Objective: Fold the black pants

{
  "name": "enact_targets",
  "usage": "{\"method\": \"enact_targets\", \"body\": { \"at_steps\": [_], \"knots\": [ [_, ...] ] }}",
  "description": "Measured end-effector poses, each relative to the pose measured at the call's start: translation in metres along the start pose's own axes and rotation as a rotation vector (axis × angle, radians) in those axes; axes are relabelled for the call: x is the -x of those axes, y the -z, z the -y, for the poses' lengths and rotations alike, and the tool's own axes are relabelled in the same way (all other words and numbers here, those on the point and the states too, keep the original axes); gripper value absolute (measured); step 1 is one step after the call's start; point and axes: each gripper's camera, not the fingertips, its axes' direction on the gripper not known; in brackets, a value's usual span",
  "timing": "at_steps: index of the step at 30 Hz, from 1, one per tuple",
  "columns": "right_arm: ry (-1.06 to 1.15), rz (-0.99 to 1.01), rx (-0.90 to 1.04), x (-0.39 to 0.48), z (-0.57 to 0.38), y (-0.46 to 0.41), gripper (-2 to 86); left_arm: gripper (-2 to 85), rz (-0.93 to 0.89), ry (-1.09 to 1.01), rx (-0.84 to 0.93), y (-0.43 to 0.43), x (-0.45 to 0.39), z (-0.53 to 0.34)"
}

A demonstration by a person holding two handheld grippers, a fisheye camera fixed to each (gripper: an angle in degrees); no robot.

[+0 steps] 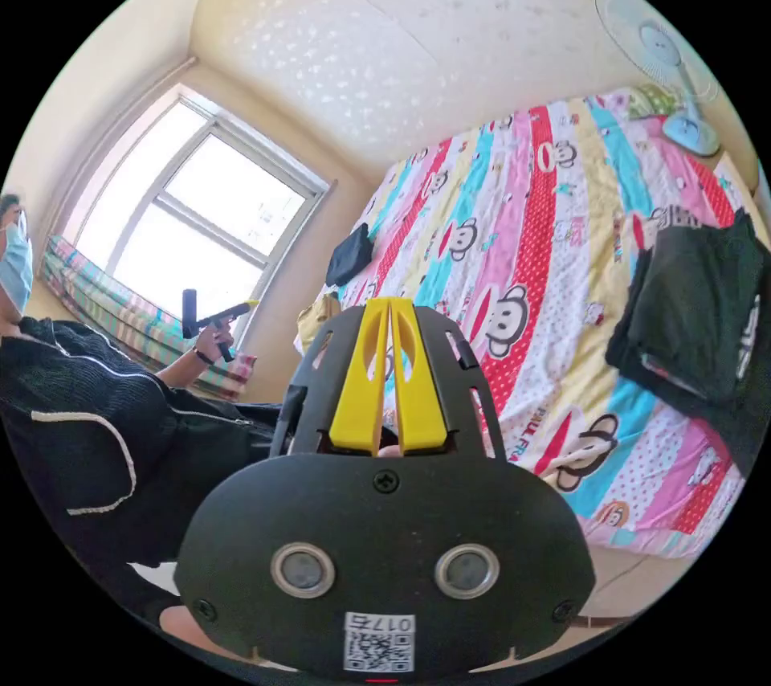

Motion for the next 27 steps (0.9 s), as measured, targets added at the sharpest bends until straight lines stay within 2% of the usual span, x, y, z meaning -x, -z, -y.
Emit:
{"method": "enact_targets", "body": {
  "at_steps": [3, 7, 10, 13, 20, 22, 27],
  "knots": [
    [-0.103, 0.124, 0.016, 0.029, -0.019, -0.083, 0.5, -1.0, 0.001, 0.103, 0.043, -0.015, 0.074, -0.067],
    [-0.246, 0.171, 0.058, 0.073, -0.024, -0.177, 0.4, -1.0, 0.026, 0.270, 0.027, -0.015, 0.177, -0.155],
    [-0.222, 0.241, 0.156, 0.108, 0.014, -0.245, 0.3, -1.0, 0.054, 0.390, -0.069, -0.005, 0.250, -0.210],
    [-0.125, 0.207, 0.183, 0.148, 0.084, -0.283, 0.4, -0.9, 0.091, 0.426, -0.160, 0.007, 0.316, -0.237],
    [0.119, 0.136, 0.109, 0.258, 0.256, -0.342, 1.0, -0.6, 0.089, 0.396, -0.323, -0.001, 0.467, -0.191],
    [0.144, 0.126, 0.123, 0.268, 0.283, -0.370, 1.5, 0.4, -0.025, 0.391, -0.395, -0.041, 0.524, -0.161],
    [0.105, 0.082, 0.202, 0.233, 0.318, -0.496, 5.4, 7.5, -0.103, 0.544, -0.392, -0.184, 0.623, -0.118]
  ]
}}
